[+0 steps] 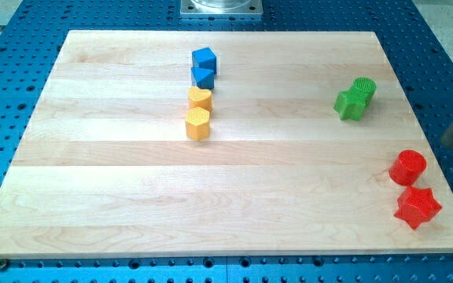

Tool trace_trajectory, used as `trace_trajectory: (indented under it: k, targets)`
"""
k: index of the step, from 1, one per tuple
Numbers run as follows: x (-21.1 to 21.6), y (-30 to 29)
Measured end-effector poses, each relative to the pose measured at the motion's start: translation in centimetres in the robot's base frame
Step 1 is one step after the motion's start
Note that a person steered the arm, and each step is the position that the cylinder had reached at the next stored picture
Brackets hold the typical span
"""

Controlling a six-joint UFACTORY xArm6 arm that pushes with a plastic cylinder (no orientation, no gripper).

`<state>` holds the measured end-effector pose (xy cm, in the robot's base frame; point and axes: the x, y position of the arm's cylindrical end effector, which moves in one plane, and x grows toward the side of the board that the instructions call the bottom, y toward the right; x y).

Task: Push the red circle vertically below the green star

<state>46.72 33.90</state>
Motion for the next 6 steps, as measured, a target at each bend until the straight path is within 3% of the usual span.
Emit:
trace_trajectory:
  k: [2,3,4,6]
  targets:
    - [0.0,0.6]
    - [2.7,-0.8]
    - [5.7,-4.7]
    - [5.4,-11.3]
